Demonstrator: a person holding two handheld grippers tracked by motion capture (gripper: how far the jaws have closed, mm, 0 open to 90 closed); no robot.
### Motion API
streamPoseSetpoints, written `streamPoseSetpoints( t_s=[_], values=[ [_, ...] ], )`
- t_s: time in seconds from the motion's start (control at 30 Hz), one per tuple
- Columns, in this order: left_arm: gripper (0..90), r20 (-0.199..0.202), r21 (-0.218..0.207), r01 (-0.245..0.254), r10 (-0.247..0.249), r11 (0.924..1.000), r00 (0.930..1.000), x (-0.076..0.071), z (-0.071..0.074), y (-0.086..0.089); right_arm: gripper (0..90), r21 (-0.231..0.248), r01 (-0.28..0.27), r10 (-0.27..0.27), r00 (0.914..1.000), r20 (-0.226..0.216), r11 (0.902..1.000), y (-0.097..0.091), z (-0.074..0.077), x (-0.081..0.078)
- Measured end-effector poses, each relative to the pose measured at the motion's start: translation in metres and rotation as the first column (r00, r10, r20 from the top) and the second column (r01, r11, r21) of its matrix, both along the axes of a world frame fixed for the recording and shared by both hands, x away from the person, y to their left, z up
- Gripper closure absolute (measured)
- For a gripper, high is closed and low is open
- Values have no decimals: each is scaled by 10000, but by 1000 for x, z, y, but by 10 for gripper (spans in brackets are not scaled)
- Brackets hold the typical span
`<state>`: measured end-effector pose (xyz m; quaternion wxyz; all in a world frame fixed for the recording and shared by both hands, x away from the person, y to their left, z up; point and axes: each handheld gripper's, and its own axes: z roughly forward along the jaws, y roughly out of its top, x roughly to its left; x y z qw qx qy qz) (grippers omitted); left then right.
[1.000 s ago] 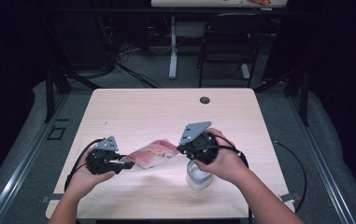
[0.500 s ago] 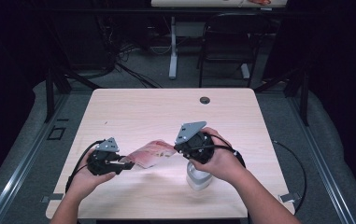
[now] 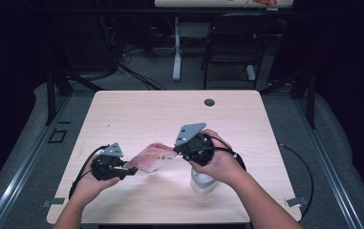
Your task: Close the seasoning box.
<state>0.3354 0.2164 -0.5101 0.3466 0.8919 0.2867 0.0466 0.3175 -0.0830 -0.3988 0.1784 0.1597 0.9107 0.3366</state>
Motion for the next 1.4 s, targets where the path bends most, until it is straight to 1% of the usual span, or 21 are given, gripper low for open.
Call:
streamPoseSetpoints(
  t_s=[0.07,0.1,0.23,0.33,0.4,0.43,0.6,0.73,0.8,0.97,1.0,1.07,1.2,1.27,1.33,1.4],
  values=[
    [677,-45,21,-30,31,10000,10000,0,-2,-1,900,80,17,-17,10000,10,10000,1,0,-1],
    [677,-44,19,-28,28,10000,10000,1,-3,-2,900,20,-18,18,10000,13,10000,1,1,-1],
    [677,-31,8,-61,61,10000,10000,2,-5,-3,900,57,-49,48,10000,37,10000,2,1,-1],
    [677,5,22,-65,65,10000,10000,2,-6,-5,900,163,-17,16,10000,44,9999,2,2,-1],
    [676,-56,4,-76,76,10000,10000,2,-7,-5,900,264,-28,27,10000,41,9996,2,2,-1],
    [676,-67,-6,-75,75,10000,10000,2,-8,-5,900,194,-56,55,10000,58,9998,2,2,-1],
    [672,-76,73,-49,49,10000,10000,2,-10,-7,900,205,-70,69,10000,32,9998,3,2,-2],
    [652,-52,207,-12,13,9998,10000,2,-11,-9,900,87,-68,68,10000,51,9999,2,1,-2],
    [634,-30,172,-41,42,9998,10000,2,-11,-8,900,49,-85,84,9998,174,10000,2,0,-3],
    [587,84,3,-234,234,9997,9997,2,-8,-4,900,0,-47,47,9999,100,10000,-1,-2,-2],
    [586,88,-59,-282,282,9996,9996,2,-7,-3,900,36,-24,24,9999,107,10000,-1,-3,-2],
    [587,170,-22,-329,329,9995,9993,2,-6,-2,900,76,1,-2,9999,110,10000,-2,-3,-2],
    [580,357,46,-381,379,9993,9986,0,-1,-1,900,-29,16,-16,9999,139,10000,-2,-3,-2],
    [580,416,68,-339,336,9994,9986,0,1,-1,900,-54,67,-66,9998,177,10000,-2,-3,-2],
    [584,455,-20,-328,329,9995,9984,-1,2,-1,900,-45,72,-71,9998,177,10000,-2,-3,-2],
    [599,550,41,-283,280,9996,9981,-2,4,-1,900,-74,39,-37,9999,161,10000,-1,-3,-2]
  ],
)
